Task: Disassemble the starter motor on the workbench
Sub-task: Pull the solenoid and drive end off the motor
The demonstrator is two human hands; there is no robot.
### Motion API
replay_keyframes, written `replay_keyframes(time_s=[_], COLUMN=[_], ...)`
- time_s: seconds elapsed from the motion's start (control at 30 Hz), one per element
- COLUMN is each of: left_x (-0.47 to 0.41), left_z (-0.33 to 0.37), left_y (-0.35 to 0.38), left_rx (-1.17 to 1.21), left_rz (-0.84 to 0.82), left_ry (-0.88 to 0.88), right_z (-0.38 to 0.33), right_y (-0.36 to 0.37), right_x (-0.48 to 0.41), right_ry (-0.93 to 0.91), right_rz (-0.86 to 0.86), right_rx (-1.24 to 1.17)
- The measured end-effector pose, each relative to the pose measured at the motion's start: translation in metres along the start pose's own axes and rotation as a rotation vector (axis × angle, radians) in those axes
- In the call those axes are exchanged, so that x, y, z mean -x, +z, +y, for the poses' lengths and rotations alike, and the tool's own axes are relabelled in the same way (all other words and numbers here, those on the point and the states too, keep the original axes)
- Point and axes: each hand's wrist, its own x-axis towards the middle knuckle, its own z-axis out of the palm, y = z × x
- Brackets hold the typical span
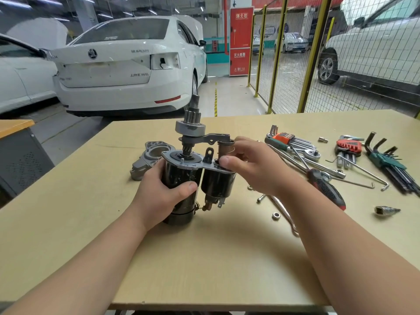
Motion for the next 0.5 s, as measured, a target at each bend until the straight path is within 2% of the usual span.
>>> replay_keyframes(time_s=[0.17, 0.23, 0.3, 0.4, 0.5], left_x=[0.0, 0.001, 0.002, 0.002, 0.0], left_z=[-0.001, -0.001, -0.002, -0.004, -0.004], left_y=[-0.001, -0.006, -0.009, -0.009, -0.007], left_rx=[-0.002, -0.02, -0.029, -0.017, -0.022], left_rz=[-0.001, -0.003, -0.012, 0.025, 0.071], left_ry=[-0.012, -0.014, -0.008, -0.018, -0.02], right_z=[0.0, 0.0, 0.005, 0.022, 0.039], right_y=[-0.004, -0.027, -0.058, -0.068, -0.039], right_x=[-0.002, -0.005, -0.007, -0.001, 0.002], right_ry=[0.001, 0.058, 0.036, 0.05, 0.223], right_rz=[0.053, 0.219, 0.368, 0.304, 0.19], right_rx=[0.016, -0.124, -0.25, -0.136, -0.153])
